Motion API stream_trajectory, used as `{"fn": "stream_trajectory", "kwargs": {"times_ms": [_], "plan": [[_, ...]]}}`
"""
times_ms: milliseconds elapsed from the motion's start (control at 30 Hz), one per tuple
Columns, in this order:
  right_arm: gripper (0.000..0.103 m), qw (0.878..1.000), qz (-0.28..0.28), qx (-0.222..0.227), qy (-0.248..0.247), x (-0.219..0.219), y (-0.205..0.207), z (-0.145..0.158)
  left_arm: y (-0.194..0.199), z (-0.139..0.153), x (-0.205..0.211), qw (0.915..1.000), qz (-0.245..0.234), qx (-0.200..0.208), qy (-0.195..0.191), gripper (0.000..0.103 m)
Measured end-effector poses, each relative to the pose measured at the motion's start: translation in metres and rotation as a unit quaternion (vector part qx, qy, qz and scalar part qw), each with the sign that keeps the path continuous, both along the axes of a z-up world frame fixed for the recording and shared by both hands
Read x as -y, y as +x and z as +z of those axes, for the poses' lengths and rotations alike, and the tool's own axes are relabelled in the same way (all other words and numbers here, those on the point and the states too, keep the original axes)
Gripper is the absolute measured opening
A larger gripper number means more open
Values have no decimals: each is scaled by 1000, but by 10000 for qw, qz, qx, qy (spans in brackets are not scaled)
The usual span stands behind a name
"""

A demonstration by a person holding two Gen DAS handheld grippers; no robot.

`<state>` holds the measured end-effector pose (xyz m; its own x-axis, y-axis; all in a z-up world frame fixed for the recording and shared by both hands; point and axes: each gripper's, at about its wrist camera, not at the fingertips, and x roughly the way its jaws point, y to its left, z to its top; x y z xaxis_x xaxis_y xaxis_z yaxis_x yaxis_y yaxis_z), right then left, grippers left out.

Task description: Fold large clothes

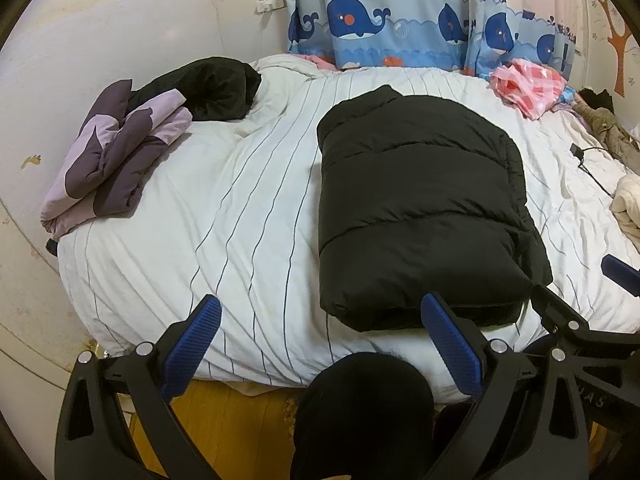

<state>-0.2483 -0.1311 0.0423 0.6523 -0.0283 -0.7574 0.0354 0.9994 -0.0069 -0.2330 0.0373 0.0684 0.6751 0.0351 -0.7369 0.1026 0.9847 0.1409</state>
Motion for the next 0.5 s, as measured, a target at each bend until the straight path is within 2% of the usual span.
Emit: {"fn": "stream_trajectory", "kwargs": {"times_ms": [500], "plan": [[97,10000,58,-41,-18,-3,-2,4,0,2,-6,10000,7,6,-41,96]]}}
